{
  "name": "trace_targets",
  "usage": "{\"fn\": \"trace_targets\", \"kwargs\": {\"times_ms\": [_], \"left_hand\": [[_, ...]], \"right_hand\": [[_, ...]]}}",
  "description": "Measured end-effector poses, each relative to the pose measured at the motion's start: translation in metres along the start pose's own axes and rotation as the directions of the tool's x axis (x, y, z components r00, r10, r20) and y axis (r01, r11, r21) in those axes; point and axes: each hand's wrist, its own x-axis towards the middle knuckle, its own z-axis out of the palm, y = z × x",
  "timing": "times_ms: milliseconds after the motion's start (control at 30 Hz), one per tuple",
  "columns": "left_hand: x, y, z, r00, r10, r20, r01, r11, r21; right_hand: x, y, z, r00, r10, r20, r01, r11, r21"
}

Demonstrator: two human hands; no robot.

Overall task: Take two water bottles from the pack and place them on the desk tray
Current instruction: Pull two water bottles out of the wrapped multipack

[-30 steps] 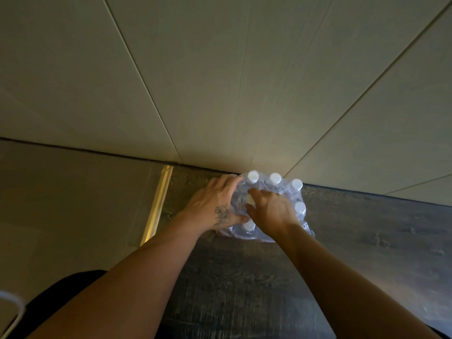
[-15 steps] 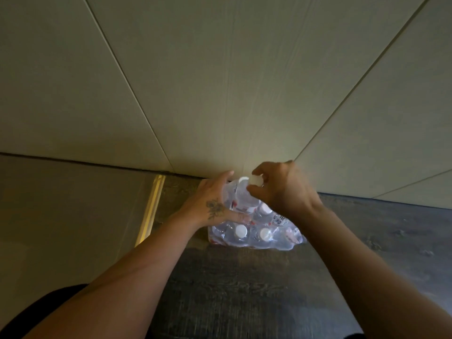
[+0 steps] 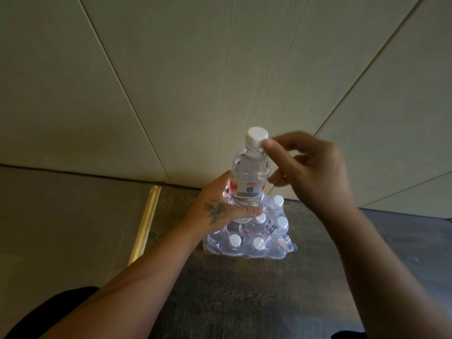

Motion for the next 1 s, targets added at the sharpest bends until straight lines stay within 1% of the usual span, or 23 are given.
{"fn": "trace_targets", "kwargs": {"times_ms": [33, 67, 100, 133, 200, 233, 267, 333, 400, 500, 667, 800, 1000], "left_hand": [[0.0, 0.001, -0.002, 1.0, -0.005, 0.006, 0.005, 1.0, -0.003], [0.001, 0.002, -0.004, 1.0, -0.016, 0.009, 0.016, 1.0, 0.002], [0.002, 0.001, -0.005, 0.999, -0.038, 0.005, 0.038, 0.999, 0.004], [0.003, 0.0, -0.006, 0.998, -0.059, -0.003, 0.059, 0.998, -0.007], [0.005, 0.0, -0.008, 0.996, -0.087, -0.018, 0.086, 0.996, -0.03], [0.004, 0.0, -0.01, 0.996, -0.093, -0.014, 0.092, 0.995, -0.033], [0.004, 0.002, -0.011, 0.996, -0.087, -0.004, 0.087, 0.996, -0.037], [0.004, 0.004, -0.014, 0.997, -0.074, 0.013, 0.075, 0.996, -0.038], [0.004, 0.004, -0.015, 0.997, -0.07, 0.023, 0.071, 0.997, -0.022], [0.004, 0.007, -0.016, 0.998, -0.062, 0.023, 0.063, 0.998, -0.01], [0.007, 0.013, -0.016, 0.997, -0.077, 0.001, 0.077, 0.997, 0.002], [0.008, 0.012, -0.012, 0.998, -0.064, -0.005, 0.064, 0.998, -0.021], [0.013, 0.009, -0.014, 0.999, -0.05, 0.005, 0.05, 0.998, -0.042]], "right_hand": [[-0.004, 0.014, 0.004, 0.999, 0.052, -0.005, -0.052, 0.998, 0.029], [-0.008, 0.03, 0.008, 0.996, 0.089, -0.013, -0.089, 0.996, 0.018], [-0.011, 0.046, 0.011, 0.994, 0.111, -0.013, -0.112, 0.993, -0.041], [-0.013, 0.063, 0.013, 0.992, 0.123, 0.011, -0.12, 0.982, -0.149], [-0.017, 0.093, 0.016, 0.977, 0.166, 0.137, -0.095, 0.904, -0.416], [-0.019, 0.106, 0.018, 0.956, 0.206, 0.208, -0.073, 0.856, -0.512], [-0.021, 0.117, 0.021, 0.932, 0.247, 0.264, -0.061, 0.826, -0.56], [-0.027, 0.131, 0.032, 0.886, 0.318, 0.338, -0.062, 0.803, -0.593], [-0.031, 0.14, 0.045, 0.854, 0.342, 0.391, -0.031, 0.786, -0.618], [-0.036, 0.154, 0.062, 0.848, 0.327, 0.416, 0.05, 0.733, -0.678], [-0.045, 0.172, 0.079, 0.829, 0.364, 0.425, 0.101, 0.649, -0.754], [-0.05, 0.184, 0.084, 0.86, 0.321, 0.396, 0.1, 0.655, -0.749], [-0.048, 0.184, 0.082, 0.883, 0.264, 0.389, 0.087, 0.722, -0.686]]}}
